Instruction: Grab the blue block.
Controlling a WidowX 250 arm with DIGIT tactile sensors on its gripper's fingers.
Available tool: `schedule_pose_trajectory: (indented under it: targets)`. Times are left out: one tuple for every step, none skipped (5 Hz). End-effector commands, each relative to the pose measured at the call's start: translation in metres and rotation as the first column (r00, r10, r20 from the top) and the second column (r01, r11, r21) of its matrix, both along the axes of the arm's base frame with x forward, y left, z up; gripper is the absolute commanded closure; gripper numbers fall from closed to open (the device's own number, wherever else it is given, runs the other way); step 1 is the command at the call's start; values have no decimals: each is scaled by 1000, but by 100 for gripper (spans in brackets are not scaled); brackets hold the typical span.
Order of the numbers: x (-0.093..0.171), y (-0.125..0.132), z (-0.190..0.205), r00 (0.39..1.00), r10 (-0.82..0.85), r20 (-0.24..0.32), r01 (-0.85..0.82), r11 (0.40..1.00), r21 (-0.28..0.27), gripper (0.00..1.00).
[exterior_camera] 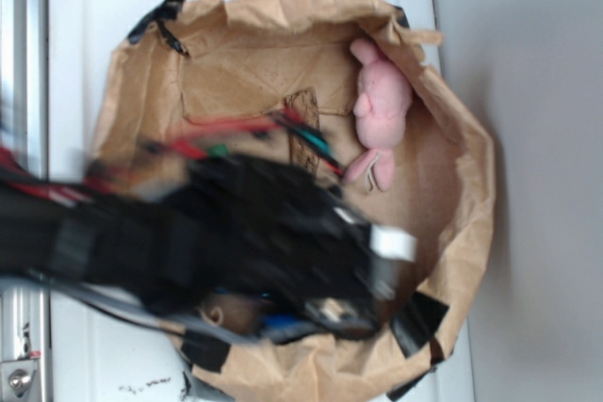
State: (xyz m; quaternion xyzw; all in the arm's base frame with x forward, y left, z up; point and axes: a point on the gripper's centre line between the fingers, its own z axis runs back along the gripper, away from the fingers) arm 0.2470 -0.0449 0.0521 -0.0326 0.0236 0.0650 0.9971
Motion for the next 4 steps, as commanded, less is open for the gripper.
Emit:
schedule_pose_trajectory:
  targets:
    - [10, 40, 86, 990, 50, 136, -45, 998, -37, 100]
    - [36, 55, 110, 984, 121, 131, -121, 993, -6, 100]
    - [45, 55, 119, 958, 149, 244, -179, 978, 106, 100]
    - [51, 50, 111, 953, 132, 273, -176, 974, 143, 100]
